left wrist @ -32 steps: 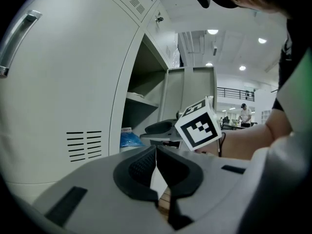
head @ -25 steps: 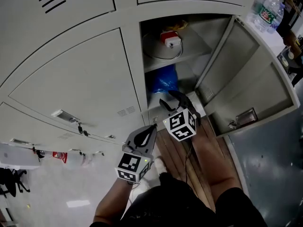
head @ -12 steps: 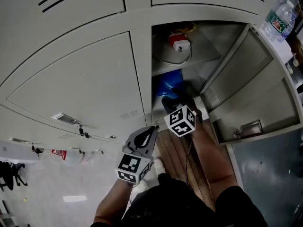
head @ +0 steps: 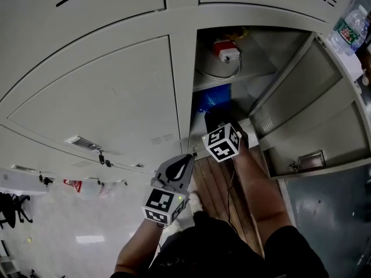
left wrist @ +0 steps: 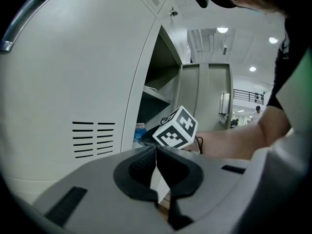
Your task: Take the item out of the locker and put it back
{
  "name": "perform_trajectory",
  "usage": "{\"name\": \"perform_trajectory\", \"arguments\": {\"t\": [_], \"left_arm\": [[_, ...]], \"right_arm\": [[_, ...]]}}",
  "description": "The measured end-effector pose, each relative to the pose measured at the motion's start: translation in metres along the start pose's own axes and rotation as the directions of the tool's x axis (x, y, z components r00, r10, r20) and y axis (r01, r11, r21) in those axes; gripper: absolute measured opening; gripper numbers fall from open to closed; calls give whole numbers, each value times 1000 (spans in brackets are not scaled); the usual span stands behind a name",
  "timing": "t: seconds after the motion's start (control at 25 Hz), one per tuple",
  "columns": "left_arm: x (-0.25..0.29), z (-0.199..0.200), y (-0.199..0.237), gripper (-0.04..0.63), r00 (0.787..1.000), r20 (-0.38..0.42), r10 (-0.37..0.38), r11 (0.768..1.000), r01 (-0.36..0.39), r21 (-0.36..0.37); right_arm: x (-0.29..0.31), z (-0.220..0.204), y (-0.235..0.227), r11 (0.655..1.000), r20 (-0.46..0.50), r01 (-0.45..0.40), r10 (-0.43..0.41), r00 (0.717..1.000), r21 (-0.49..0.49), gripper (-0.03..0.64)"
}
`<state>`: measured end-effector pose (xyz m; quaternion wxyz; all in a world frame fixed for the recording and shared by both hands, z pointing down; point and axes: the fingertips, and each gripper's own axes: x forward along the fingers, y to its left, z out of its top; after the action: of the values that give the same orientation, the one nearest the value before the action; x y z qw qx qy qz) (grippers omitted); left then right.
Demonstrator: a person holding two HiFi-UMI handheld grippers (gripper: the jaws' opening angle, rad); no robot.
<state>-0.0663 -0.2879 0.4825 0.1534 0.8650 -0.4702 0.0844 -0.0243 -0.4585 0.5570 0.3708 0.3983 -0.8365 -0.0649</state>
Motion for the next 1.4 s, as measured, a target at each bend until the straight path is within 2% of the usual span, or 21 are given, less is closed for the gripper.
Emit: {"name": "perform_trajectory", "arguments": {"t": [0.24,0.64,0.92,1.4], "left_arm": [[-5,-1,-1,8,1000,-2,-3,1000,3,4],[-20,-2,-2,7,1000,-4,-13,1000,13,3],[-38,0,-9,7,999,18,-30,999,30,17],[-90,0,-32,6,996,30,-83,995,81,50]], "right_arm": [[0,-2,-1,1000,-22,21,-21,1000,14,25],[-20,0,4,989,22,43,-47,999,141,17],[-47,6,9,958,80,22,-46,996,287,15],[-120,26,36,920,154,43,-111,982,389,12]]}}
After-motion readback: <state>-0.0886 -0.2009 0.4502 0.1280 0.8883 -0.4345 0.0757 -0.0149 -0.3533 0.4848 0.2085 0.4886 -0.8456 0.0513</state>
